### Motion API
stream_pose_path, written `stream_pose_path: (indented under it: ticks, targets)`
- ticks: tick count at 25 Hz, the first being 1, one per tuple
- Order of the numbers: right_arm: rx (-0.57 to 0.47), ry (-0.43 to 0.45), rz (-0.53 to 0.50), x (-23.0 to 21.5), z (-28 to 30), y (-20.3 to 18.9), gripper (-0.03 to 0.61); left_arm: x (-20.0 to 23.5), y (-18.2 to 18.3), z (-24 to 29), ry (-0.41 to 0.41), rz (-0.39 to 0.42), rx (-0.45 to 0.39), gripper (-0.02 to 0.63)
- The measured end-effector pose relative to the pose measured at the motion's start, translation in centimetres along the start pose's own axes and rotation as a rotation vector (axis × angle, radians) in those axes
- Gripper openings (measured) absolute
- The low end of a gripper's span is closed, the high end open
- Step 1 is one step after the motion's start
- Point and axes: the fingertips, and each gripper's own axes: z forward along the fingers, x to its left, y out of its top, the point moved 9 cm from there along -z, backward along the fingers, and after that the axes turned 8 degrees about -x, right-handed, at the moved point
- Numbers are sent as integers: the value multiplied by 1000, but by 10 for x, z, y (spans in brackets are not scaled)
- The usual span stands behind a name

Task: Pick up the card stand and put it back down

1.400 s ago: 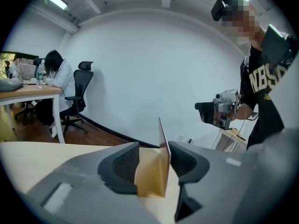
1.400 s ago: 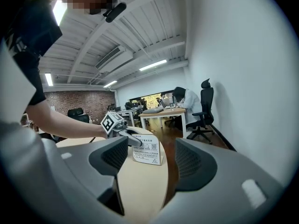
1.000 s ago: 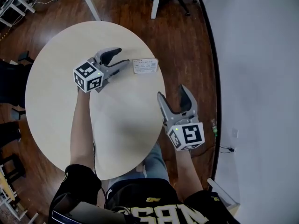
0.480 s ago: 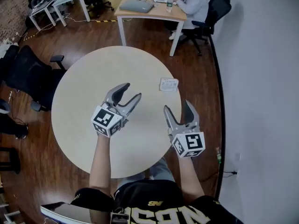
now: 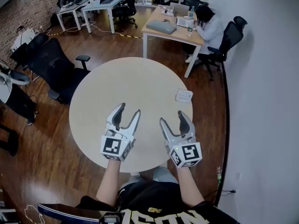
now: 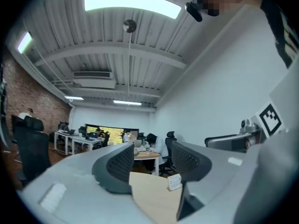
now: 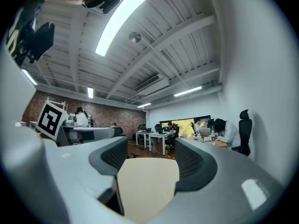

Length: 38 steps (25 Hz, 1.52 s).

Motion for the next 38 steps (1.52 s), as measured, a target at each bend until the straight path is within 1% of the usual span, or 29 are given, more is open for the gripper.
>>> stream_pose_path:
  ticks: [3,4,7,10,11,13,15,17,19,20,22,24,27,29,32,34,38]
  targets:
    - [-8,102,15,13,4,-5,310,-4,-2,-29,141,82,-11,272]
    - [-8,131,23,15,5,-8,310,-7,-4,-38,191,92,-10,282]
    - [-3,229,36,13,6,-9,310,-22,0,-62,351,94,-19,285]
    - [12,336,48,8,-1,-4,310,-52,9,-87,516,84,-21,287]
    - [21,358,49,6,-8,-3,310,-65,10,-94,551,81,-14,287]
    - [50,385,54,-2,-19,-4,310,-88,10,-104,595,69,5,287]
    - [75,410,46,-6,-22,-4,310,-103,11,-109,627,73,11,287]
    - [88,428,10,-6,-27,0,310,-114,20,-116,657,106,8,287]
    - [79,428,-11,-2,-34,10,310,-120,35,-121,657,154,11,285]
    - [72,421,-17,0,-35,14,310,-120,42,-122,648,164,3,285]
    - [65,411,-32,3,-33,19,310,-116,51,-120,634,158,-30,285]
    - [77,420,-54,10,-33,17,310,-114,52,-119,627,151,-48,284]
    - [94,431,-80,21,-40,18,310,-117,48,-125,625,148,-38,284]
    - [93,421,-75,29,-43,23,310,-117,43,-128,617,138,-20,276]
    - [108,423,-68,40,-42,20,310,-114,39,-133,608,122,-16,276]
    - [105,431,-65,47,-38,18,310,-109,41,-139,611,117,-16,272]
    - [90,409,-62,58,-29,24,310,-92,46,-151,632,112,-23,261]
